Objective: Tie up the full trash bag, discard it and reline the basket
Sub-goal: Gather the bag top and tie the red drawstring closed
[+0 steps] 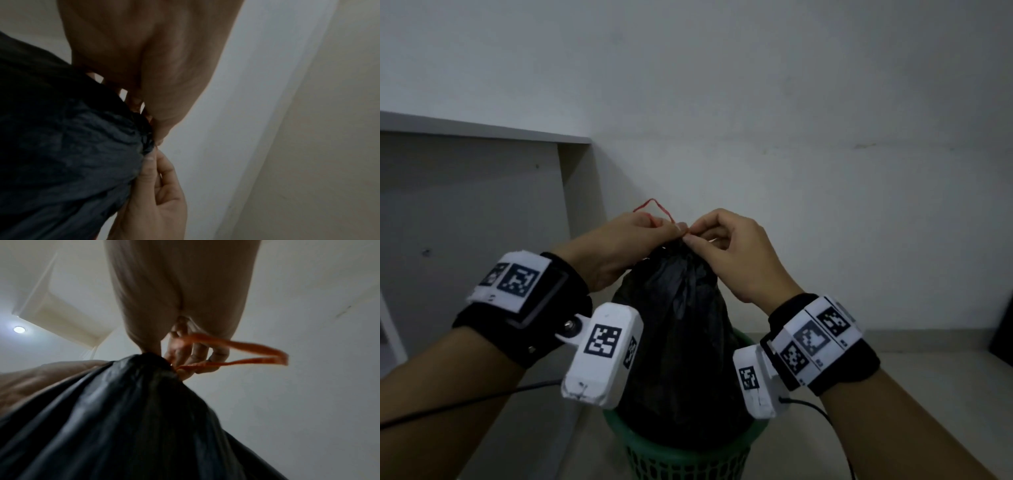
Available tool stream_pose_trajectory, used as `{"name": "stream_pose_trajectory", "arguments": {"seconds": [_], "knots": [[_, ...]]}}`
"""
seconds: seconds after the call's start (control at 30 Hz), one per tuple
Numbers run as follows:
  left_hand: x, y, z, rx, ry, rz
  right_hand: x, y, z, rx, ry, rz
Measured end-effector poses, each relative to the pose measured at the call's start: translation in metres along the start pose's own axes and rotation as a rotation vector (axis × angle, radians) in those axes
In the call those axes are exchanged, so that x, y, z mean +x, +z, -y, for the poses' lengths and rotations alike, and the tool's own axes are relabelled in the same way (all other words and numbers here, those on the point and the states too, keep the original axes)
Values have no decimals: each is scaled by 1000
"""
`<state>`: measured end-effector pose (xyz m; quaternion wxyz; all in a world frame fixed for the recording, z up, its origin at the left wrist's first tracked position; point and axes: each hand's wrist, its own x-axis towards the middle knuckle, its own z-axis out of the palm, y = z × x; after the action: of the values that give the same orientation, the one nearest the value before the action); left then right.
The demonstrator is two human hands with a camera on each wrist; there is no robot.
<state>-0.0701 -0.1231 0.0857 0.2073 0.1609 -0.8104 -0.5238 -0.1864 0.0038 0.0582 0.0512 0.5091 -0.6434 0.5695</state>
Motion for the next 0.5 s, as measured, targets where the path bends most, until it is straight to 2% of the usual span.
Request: {"name": "stream_pose_trajectory", "arguments": {"seconds": [0.13, 0.2, 0.3, 0.5], "knots": [[-1, -3, -1, 209, 61, -83, -3, -1, -1, -4, -17, 16], [-1, -6, 0, 248, 85, -70, -4, -1, -1, -2, -22, 20], [-3, -5, -1, 200, 109, -87, -4, -1, -1, 61, 1, -11], [0, -2, -3, 17, 148, -273, -1, -3, -9, 134, 140, -165]]}}
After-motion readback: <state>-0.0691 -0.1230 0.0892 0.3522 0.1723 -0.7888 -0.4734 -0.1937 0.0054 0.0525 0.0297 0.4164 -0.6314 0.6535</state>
